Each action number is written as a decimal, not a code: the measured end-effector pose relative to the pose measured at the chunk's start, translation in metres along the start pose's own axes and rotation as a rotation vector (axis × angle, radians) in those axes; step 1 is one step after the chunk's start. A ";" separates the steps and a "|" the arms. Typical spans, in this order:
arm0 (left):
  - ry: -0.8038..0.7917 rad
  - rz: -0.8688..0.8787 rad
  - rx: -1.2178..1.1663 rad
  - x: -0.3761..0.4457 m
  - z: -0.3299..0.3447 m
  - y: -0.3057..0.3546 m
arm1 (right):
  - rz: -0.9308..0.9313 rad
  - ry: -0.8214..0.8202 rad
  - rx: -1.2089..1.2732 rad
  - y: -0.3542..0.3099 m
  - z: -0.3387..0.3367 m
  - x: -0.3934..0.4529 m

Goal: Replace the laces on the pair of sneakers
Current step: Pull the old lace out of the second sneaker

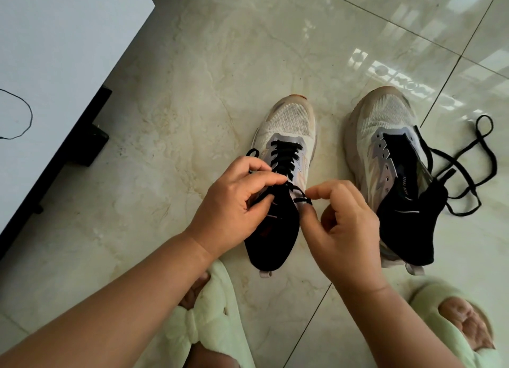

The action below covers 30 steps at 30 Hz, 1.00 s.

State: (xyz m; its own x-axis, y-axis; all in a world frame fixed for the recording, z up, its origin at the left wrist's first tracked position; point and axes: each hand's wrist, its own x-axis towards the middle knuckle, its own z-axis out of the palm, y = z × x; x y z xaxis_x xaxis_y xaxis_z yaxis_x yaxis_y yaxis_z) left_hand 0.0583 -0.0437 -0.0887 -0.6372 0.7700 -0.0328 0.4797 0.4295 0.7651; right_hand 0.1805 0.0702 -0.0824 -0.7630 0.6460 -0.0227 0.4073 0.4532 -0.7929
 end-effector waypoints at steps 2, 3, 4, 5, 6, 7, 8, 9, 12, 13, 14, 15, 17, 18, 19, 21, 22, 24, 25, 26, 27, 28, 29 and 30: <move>-0.005 0.004 0.000 0.000 0.000 0.000 | 0.010 -0.096 0.010 0.001 0.000 0.004; -0.008 0.007 0.001 0.001 0.000 0.000 | 0.020 -0.130 0.012 0.001 -0.001 0.007; -0.011 0.011 0.003 0.001 0.000 0.000 | 0.023 -0.148 0.009 0.001 -0.001 0.010; -0.011 0.015 0.005 0.001 0.000 0.000 | 0.020 -0.158 -0.001 0.001 -0.002 0.011; -0.010 0.018 0.006 0.001 0.000 -0.001 | 0.011 -0.166 -0.018 0.001 -0.003 0.012; -0.009 0.019 0.006 0.001 0.000 -0.002 | 0.003 -0.172 -0.041 0.001 -0.003 0.012; -0.008 0.018 0.009 0.001 0.000 -0.002 | 0.000 -0.172 -0.071 0.002 -0.003 0.012; -0.006 0.019 0.014 0.001 0.001 -0.002 | 0.007 -0.161 -0.109 0.004 -0.003 0.011; 0.005 0.032 0.030 0.001 0.003 -0.002 | 0.080 -0.094 -0.228 0.013 -0.001 0.010; 0.005 0.031 0.030 0.000 0.003 -0.001 | 0.115 -0.086 -0.263 0.017 -0.001 0.010; 0.005 0.029 0.028 0.000 0.003 -0.001 | 0.158 -0.097 -0.302 0.022 0.001 0.009; 0.003 0.028 0.028 0.000 0.003 -0.002 | 0.218 -0.128 -0.350 0.026 0.003 0.008; 0.000 0.027 0.026 0.000 0.002 -0.003 | 0.358 -0.226 -0.445 0.031 0.005 0.006; 0.001 0.025 0.025 0.000 0.002 -0.003 | 0.388 -0.263 -0.489 0.032 0.006 0.006; 0.003 0.024 0.025 -0.001 0.002 -0.002 | 0.379 -0.273 -0.516 0.032 0.005 0.006; 0.006 0.022 0.029 0.000 0.002 -0.002 | 0.254 -0.200 -0.433 0.027 0.002 0.007; 0.005 0.023 0.031 0.000 0.002 -0.001 | 0.156 -0.160 -0.328 0.023 0.000 0.007; 0.007 0.026 0.031 0.000 0.002 -0.001 | -0.045 -0.112 -0.162 0.016 -0.003 0.009; 0.004 0.027 0.028 0.000 0.002 -0.002 | -0.115 -0.104 -0.126 0.014 -0.004 0.009; -0.001 0.026 0.026 0.000 0.001 -0.002 | -0.158 -0.102 -0.112 0.013 -0.005 0.010; -0.007 0.024 0.025 0.000 0.001 -0.001 | -0.181 -0.098 -0.110 0.013 -0.005 0.011; -0.011 0.022 0.026 0.000 0.001 -0.001 | -0.196 -0.093 -0.119 0.013 -0.004 0.013; -0.013 0.021 0.028 0.000 0.001 -0.001 | -0.205 -0.094 -0.132 0.013 -0.004 0.014; -0.013 0.022 0.030 0.001 0.001 -0.001 | -0.211 -0.102 -0.148 0.014 -0.003 0.016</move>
State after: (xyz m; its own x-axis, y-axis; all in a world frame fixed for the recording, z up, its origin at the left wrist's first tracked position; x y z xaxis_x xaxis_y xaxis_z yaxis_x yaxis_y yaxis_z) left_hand 0.0579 -0.0431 -0.0896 -0.6188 0.7852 -0.0246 0.5116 0.4265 0.7459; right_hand 0.1756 0.0883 -0.0920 -0.8821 0.4663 0.0666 0.2973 0.6609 -0.6891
